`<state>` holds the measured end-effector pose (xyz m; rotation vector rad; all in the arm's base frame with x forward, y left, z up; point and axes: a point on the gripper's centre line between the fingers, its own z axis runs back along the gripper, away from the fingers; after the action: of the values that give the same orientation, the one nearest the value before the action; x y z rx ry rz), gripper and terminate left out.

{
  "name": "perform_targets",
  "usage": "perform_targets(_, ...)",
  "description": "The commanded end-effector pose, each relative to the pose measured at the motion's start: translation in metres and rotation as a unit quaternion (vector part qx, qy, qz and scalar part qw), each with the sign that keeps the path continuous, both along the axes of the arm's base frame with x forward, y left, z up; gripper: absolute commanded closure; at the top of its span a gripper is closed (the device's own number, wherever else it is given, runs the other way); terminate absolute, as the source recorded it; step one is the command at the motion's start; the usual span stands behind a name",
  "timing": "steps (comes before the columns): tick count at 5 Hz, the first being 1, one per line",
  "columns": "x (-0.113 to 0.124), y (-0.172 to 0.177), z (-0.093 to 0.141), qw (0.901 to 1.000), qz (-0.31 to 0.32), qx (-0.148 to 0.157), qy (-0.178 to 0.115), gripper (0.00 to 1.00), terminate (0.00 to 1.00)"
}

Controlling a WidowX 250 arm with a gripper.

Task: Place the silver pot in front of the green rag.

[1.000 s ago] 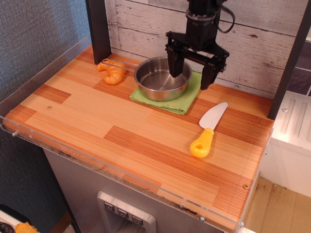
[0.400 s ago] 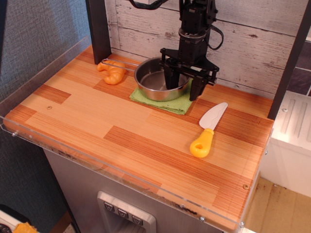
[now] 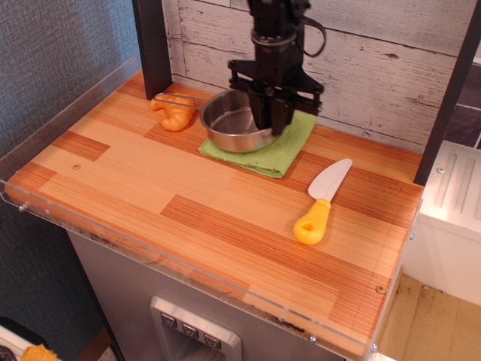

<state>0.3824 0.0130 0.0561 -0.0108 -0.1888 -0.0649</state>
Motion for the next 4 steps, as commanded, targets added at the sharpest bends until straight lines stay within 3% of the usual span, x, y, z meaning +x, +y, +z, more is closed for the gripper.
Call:
perform_targets(1, -0.012, 0.005, 0.048, 0.9977, -0.016, -0.007, -0.066, 1.0, 0.0)
perform_targets(3, -0.057, 0.019, 0.067, 0.9984, -0.019, -0.015, -0.051, 1.0, 0.0)
perform_targets(4, -0.084, 0.024, 0.056, 0.9991, -0.034, -0.01, -0.026, 1.0, 0.0)
